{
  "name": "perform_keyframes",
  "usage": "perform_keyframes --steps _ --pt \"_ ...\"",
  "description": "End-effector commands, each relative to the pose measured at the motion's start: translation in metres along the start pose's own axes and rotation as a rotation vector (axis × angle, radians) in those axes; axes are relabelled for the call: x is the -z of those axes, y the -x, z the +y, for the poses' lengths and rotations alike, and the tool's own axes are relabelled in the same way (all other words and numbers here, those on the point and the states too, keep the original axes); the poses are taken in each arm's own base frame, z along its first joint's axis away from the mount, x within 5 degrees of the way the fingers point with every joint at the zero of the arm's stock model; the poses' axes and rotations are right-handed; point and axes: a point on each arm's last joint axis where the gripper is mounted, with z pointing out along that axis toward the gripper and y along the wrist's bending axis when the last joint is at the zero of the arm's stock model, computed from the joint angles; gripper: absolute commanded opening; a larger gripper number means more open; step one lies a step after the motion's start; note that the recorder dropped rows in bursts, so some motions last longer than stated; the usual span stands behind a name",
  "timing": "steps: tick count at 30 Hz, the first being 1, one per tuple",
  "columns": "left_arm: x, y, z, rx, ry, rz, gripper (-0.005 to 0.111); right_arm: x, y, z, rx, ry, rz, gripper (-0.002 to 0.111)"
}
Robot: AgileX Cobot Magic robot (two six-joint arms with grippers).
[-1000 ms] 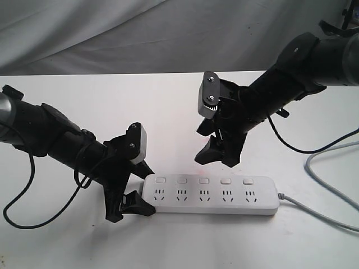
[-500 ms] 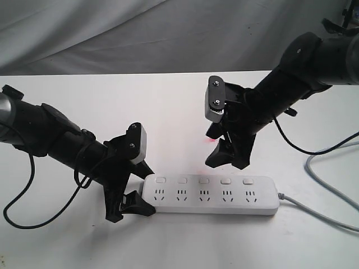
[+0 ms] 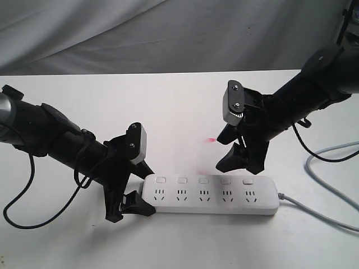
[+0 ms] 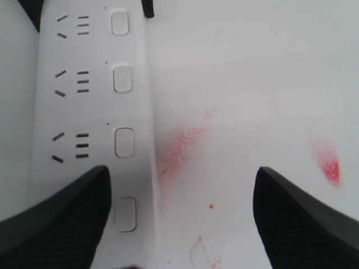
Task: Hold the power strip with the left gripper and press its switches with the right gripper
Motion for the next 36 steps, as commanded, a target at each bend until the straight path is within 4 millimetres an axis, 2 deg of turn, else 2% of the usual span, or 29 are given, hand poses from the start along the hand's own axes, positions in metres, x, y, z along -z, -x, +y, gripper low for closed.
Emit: perform_keyframes --steps 1,12,36 --pt "0.0 0.001 0.003 -0.003 0.024 0.008 0.0 -0.008 -0.008 -0.001 -0.018 0.003 0.0 0.066" --pt "0.0 0.001 0.003 -0.003 0.024 0.008 0.0 -0.026 -0.022 -0.005 -0.037 0.017 0.036 0.066" --pt "0.0 0.001 0.003 -0.003 0.024 0.008 0.0 -0.035 -0.042 -0.005 0.013 -0.014 0.167 0.066"
